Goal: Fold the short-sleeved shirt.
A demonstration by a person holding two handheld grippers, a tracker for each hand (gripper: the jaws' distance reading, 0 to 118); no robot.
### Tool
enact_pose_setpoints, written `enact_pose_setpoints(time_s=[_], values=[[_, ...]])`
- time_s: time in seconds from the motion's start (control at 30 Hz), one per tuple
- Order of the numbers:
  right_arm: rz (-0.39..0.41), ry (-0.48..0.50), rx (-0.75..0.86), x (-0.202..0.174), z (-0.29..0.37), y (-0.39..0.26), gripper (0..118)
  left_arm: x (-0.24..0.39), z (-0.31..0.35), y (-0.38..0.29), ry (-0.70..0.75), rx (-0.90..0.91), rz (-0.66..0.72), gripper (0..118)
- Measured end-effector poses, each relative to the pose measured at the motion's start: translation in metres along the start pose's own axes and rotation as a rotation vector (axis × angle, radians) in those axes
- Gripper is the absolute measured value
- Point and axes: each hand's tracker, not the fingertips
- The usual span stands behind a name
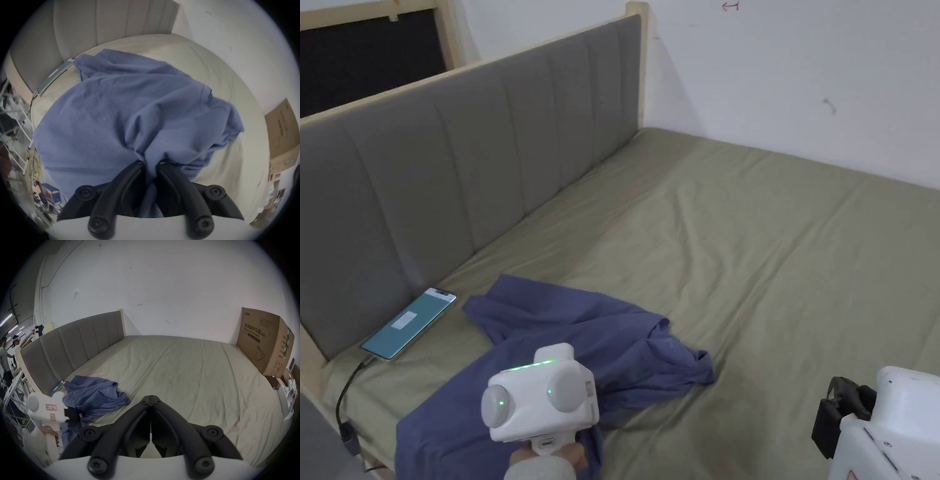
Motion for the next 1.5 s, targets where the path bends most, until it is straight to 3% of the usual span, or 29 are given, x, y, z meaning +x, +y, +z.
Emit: enact_pose_setpoints(time_s=[0.13,0.37,0.6,0.67,0.8,0.97,1.0,1.03,1.07,1.1,1.13,1.17,1.3,1.33,1.4,1.43,1.5], values=[[-0.052,-0.068,0.038,0.032,0.012,0.008,0,0.037,0.035,0.019,-0.123,0.08,-0.03,7],[-0.155,-0.246,0.114,0.107,0.05,0.024,0,0.199,0.071,0.019,-0.401,0.096,-0.253,7],[-0.234,-0.51,0.217,0.19,0.123,0.031,0,0.376,0.115,-0.08,-0.75,-0.022,-0.527,7],[-0.263,-0.585,0.236,0.212,0.143,0.028,0,0.408,0.131,-0.125,-0.847,-0.033,-0.682,7],[-0.342,-0.702,0.237,0.251,0.172,0.011,0,0.448,0.121,-0.221,-0.907,-0.219,-0.84,7],[-0.423,-0.731,0.174,0.276,0.179,-0.017,0,0.446,0.055,-0.309,-0.736,-0.348,-1.056,8],[-0.425,-0.737,0.158,0.282,0.175,-0.027,0,0.442,0.043,-0.316,-0.709,-0.41,-1.052,15],[-0.429,-0.737,0.146,0.285,0.173,-0.032,0,0.438,0.037,-0.318,-0.692,-0.44,-1.028,33],[-0.44,-0.733,0.131,0.288,0.17,-0.037,0,0.433,0.032,-0.316,-0.682,-0.441,-1.021,80],[-0.454,-0.726,0.117,0.289,0.166,-0.039,0,0.431,0.029,-0.315,-0.67,-0.439,-1.016,111],[-0.467,-0.714,0.109,0.288,0.163,-0.041,0,0.429,0.029,-0.311,-0.678,-0.426,-1.016,118],[-0.475,-0.703,0.105,0.288,0.16,-0.042,0,0.425,0.035,-0.301,-0.697,-0.397,-1.021,110],[-0.459,-0.667,0.082,0.277,0.146,-0.04,0,0.413,0.059,-0.258,-0.731,-0.303,-0.987,105],[-0.453,-0.658,0.083,0.273,0.143,-0.04,0,0.415,0.064,-0.243,-0.754,-0.28,-0.96,93],[-0.439,-0.633,0.078,0.265,0.136,-0.037,0,0.394,0.069,-0.215,-0.755,-0.246,-0.908,32],[-0.433,-0.619,0.072,0.26,0.132,-0.037,0,0.386,0.067,-0.204,-0.723,-0.225,-0.891,10],[-0.421,-0.595,0.06,0.251,0.123,-0.039,0,0.361,0.057,-0.183,-0.65,-0.184,-0.853,2]])
